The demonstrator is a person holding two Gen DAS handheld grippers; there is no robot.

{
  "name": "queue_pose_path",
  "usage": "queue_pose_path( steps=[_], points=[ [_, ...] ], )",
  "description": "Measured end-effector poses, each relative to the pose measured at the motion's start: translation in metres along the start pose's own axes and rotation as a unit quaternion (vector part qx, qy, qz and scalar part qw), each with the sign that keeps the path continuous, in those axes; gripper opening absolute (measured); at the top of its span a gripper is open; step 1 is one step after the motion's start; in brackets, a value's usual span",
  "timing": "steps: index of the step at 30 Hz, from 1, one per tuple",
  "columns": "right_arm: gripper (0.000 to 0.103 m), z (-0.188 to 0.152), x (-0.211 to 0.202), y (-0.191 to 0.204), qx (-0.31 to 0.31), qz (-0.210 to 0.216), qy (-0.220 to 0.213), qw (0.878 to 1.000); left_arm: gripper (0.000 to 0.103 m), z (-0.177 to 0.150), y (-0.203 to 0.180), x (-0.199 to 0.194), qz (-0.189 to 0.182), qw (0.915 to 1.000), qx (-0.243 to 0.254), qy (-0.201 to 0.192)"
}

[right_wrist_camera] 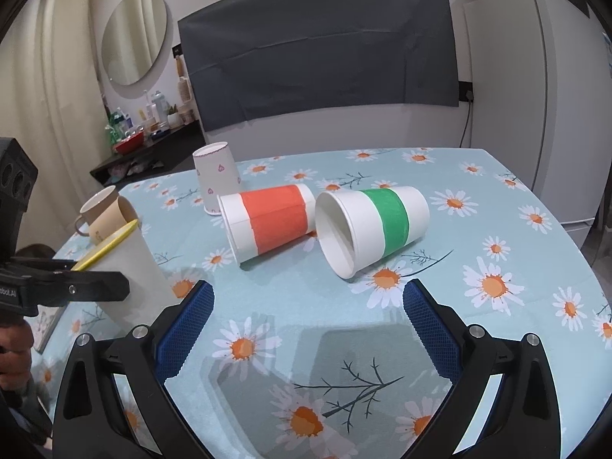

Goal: Flip cup upside down
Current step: 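Lift the yellow-rimmed cup with the right tool and tilt it sideways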

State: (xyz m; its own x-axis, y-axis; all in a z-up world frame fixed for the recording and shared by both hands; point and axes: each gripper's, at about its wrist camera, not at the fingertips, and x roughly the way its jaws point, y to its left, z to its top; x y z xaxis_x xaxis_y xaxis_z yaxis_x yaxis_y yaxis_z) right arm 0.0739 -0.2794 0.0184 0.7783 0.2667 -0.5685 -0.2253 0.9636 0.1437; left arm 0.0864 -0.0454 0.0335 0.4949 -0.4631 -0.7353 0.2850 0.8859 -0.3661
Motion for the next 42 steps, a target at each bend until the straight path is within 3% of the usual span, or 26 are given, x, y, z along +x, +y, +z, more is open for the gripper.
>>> queue_pose_path(
  steps=[10, 22, 23, 25, 27, 35, 42],
  points=[
    [0.095, -0.015, -0.022, 0.027, -0.041, 0.01, 0.01, 0.999, 0.068, -0.04, 0.02, -0.021, -0.05, 0.9959, -0.074, -0.015],
    [0.095, -0.028, -0.025, 0.064, -0.093, 0.026, 0.024, 0.995, 0.069, -0.059, 0.057, -0.036, -0.084, 0.9849, -0.147, -0.038],
    [0.095, -0.028, -0.025, 0.066, -0.095, 0.026, 0.025, 0.995, 0.07, -0.059, 0.059, -0.037, -0.078, 0.9853, -0.147, -0.038],
    [0.095, -0.028, -0.024, 0.068, -0.098, 0.025, 0.026, 0.995, 0.088, -0.059, 0.063, -0.038, -0.068, 0.9863, -0.146, -0.036],
    [0.095, -0.027, -0.024, 0.07, -0.099, 0.025, 0.027, 0.994, 0.096, -0.059, 0.068, -0.04, -0.067, 0.9862, -0.148, -0.035],
    [0.095, -0.025, -0.018, 0.077, -0.097, 0.034, 0.035, 0.994, 0.097, -0.062, 0.084, -0.055, -0.017, 0.9904, -0.134, -0.031],
    [0.095, -0.027, -0.006, 0.085, -0.096, 0.076, 0.062, 0.99, 0.097, -0.072, 0.09, -0.075, 0.046, 0.993, -0.097, -0.05]
  ],
)
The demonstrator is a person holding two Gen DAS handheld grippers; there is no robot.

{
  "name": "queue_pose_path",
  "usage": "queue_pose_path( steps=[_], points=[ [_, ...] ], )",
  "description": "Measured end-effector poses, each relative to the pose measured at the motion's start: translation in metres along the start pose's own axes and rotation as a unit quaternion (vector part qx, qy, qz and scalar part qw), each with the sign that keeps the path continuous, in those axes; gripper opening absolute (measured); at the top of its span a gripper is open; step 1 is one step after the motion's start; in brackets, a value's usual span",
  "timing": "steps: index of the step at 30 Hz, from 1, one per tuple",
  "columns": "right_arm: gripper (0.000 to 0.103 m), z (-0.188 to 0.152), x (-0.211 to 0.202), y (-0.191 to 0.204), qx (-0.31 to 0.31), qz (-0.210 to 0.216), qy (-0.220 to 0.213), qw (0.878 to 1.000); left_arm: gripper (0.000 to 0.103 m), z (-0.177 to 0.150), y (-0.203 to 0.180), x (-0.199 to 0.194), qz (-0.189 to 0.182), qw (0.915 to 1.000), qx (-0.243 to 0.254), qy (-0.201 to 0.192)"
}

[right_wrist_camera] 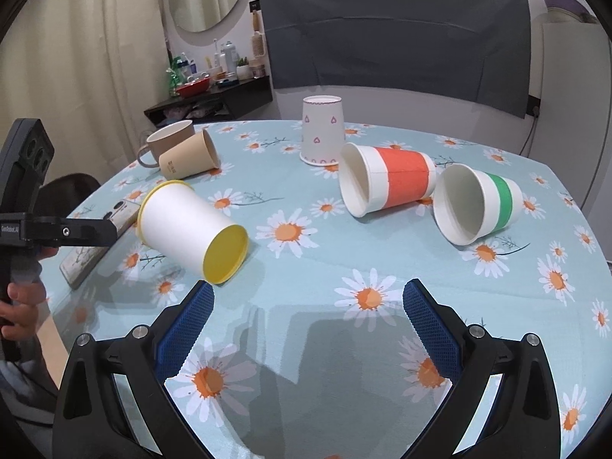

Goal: Flip cup upside down
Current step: 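Lift the yellow-rimmed cup with the right tool and tilt it sideways, then rotate the held cup with the right tool until its rim faces down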

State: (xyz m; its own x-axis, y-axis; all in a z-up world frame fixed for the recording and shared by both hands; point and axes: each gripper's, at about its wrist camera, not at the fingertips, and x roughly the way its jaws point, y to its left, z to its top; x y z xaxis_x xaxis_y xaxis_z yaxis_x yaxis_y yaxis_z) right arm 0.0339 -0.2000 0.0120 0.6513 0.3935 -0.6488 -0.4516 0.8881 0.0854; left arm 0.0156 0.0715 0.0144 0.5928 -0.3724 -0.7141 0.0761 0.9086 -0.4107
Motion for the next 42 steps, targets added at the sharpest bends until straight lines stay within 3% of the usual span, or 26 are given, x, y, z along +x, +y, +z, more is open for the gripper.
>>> queue_pose_path(
  steps=[3, 8, 18, 25, 31, 37, 38, 39, 40, 42],
  points=[
    [0.095, 0.004, 0.008, 0.004, -0.007, 0.008, 0.011, 1.0, 0.097, -0.005, -0.002, -0.005, 0.031, 0.999, 0.028, -0.017],
    [0.095, 0.012, 0.021, 0.008, -0.022, 0.049, 0.025, 0.998, 0.097, -0.005, 0.005, -0.008, 0.04, 0.9982, 0.035, -0.029],
    [0.095, 0.025, 0.04, 0.03, -0.091, 0.128, 0.048, 0.986, 0.097, -0.006, 0.01, -0.006, 0.092, 0.9913, 0.084, -0.041],
    [0.095, 0.045, 0.059, 0.037, -0.126, 0.155, 0.073, 0.977, 0.097, -0.003, 0.011, 0.0, 0.088, 0.9906, 0.099, -0.034],
    [0.094, 0.051, 0.075, 0.042, -0.155, 0.198, 0.09, 0.964, 0.097, -0.003, 0.012, 0.005, 0.083, 0.9909, 0.102, -0.029],
    [0.093, 0.05, 0.094, 0.039, -0.154, 0.296, 0.107, 0.937, 0.097, -0.005, 0.013, 0.009, 0.083, 0.9902, 0.11, -0.02],
    [0.09, 0.05, 0.095, 0.039, -0.151, 0.31, 0.108, 0.932, 0.097, -0.005, 0.013, 0.008, 0.085, 0.9899, 0.112, -0.02],
    [0.071, 0.05, 0.096, 0.039, -0.151, 0.321, 0.111, 0.928, 0.097, -0.005, 0.013, 0.007, 0.088, 0.9896, 0.112, -0.022],
    [0.065, 0.05, 0.098, 0.041, -0.155, 0.324, 0.117, 0.926, 0.097, -0.006, 0.014, 0.007, 0.089, 0.9895, 0.112, -0.023],
    [0.061, 0.049, 0.102, 0.043, -0.16, 0.32, 0.125, 0.926, 0.097, -0.006, 0.014, 0.005, 0.088, 0.99, 0.108, -0.025]
  ],
)
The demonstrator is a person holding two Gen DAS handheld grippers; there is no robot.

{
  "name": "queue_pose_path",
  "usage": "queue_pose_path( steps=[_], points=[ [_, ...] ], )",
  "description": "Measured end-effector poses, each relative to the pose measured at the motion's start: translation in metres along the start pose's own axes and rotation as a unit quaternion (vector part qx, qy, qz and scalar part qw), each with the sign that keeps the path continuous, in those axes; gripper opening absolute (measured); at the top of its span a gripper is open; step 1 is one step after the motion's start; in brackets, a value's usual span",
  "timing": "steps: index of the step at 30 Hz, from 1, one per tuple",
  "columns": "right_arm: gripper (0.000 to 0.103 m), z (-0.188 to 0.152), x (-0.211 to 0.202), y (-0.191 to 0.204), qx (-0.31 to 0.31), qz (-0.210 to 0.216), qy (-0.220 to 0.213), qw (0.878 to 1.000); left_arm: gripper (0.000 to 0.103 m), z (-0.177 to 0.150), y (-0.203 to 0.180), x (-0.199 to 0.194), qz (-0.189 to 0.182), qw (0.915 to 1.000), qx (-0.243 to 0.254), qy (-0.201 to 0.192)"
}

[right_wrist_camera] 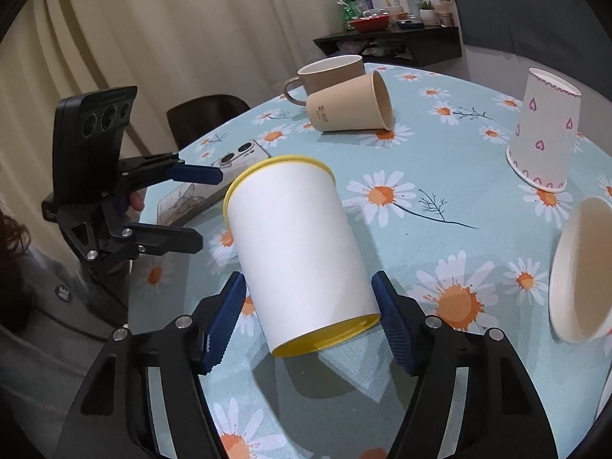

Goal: Flip cup upside down
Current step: 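Rotate the held cup with the right tool until its rim faces down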

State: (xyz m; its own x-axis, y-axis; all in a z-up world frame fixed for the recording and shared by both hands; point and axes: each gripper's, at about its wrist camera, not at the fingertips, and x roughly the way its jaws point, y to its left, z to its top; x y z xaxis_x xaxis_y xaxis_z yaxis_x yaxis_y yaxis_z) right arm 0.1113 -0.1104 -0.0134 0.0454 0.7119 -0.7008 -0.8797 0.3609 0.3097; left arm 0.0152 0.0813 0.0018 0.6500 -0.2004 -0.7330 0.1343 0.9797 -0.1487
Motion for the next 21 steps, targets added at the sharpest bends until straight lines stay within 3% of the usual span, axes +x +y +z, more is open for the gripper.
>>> queue_pose_path(
  steps=[5, 21],
  points=[
    [0.057, -0.001, -0.005, 0.001, 0.004, 0.006, -0.015, 1.0, 0.097, -0.001, -0.003, -0.002, 0.004, 1.0, 0.0, -0.003],
    [0.056, -0.006, -0.061, 0.01, 0.025, -0.063, -0.058, 0.996, 0.097, -0.007, -0.03, -0.009, -0.008, 0.9994, 0.033, -0.007]
  ],
)
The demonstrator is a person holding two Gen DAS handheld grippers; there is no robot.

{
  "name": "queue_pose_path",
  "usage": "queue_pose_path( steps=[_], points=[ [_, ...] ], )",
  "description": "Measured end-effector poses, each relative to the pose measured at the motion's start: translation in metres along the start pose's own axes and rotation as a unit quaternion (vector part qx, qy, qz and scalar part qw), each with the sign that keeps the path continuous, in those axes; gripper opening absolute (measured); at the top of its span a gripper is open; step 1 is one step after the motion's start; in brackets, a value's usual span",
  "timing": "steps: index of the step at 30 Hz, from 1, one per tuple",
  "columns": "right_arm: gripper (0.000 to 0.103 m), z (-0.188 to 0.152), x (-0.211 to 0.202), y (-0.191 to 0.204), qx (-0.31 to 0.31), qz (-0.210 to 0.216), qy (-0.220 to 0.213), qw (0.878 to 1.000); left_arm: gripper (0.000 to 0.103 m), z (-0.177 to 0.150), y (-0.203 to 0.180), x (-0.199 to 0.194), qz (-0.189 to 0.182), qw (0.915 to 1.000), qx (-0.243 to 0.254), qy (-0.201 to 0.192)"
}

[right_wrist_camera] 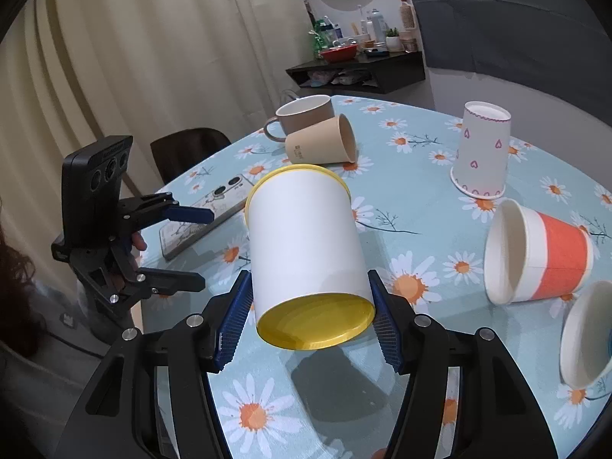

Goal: Flip cup upside down
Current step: 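Rotate the held cup with the right tool until its rim faces down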

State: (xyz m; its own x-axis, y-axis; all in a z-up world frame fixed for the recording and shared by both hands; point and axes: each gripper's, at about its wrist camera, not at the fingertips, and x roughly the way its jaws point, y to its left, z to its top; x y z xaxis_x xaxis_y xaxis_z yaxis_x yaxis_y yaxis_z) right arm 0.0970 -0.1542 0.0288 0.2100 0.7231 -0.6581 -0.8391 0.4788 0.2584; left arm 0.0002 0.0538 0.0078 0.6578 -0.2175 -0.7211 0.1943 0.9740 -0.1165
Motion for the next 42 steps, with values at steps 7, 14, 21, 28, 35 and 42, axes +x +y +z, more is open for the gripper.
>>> queue_pose_path(
  steps=[7, 14, 21, 28, 35, 42],
  points=[
    [0.056, 0.012, -0.016, -0.002, -0.012, -0.115, 0.101, 0.988, 0.097, -0.002, -0.013, 0.0, -0.005, 0.9999, 0.016, -0.002],
    [0.056, 0.027, -0.026, -0.008, 0.029, -0.182, 0.193, 0.964, 0.097, 0.001, -0.033, 0.014, -0.027, 0.9988, 0.04, 0.009],
    [0.056, 0.032, -0.021, -0.009, 0.06, -0.229, 0.268, 0.934, 0.097, 0.016, -0.034, 0.031, -0.031, 0.9991, 0.027, 0.013],
    [0.056, 0.037, -0.007, 0.001, 0.057, -0.229, 0.344, 0.909, 0.097, 0.021, -0.044, 0.043, -0.034, 0.998, 0.052, 0.007],
    [0.056, 0.041, 0.015, 0.001, 0.057, -0.242, 0.411, 0.877, 0.097, 0.023, -0.041, 0.052, -0.01, 0.9987, 0.047, 0.017],
    [0.056, 0.052, 0.037, -0.004, 0.062, -0.223, 0.439, 0.868, 0.097, 0.021, -0.043, 0.054, -0.009, 0.998, 0.058, 0.025]
  ],
)
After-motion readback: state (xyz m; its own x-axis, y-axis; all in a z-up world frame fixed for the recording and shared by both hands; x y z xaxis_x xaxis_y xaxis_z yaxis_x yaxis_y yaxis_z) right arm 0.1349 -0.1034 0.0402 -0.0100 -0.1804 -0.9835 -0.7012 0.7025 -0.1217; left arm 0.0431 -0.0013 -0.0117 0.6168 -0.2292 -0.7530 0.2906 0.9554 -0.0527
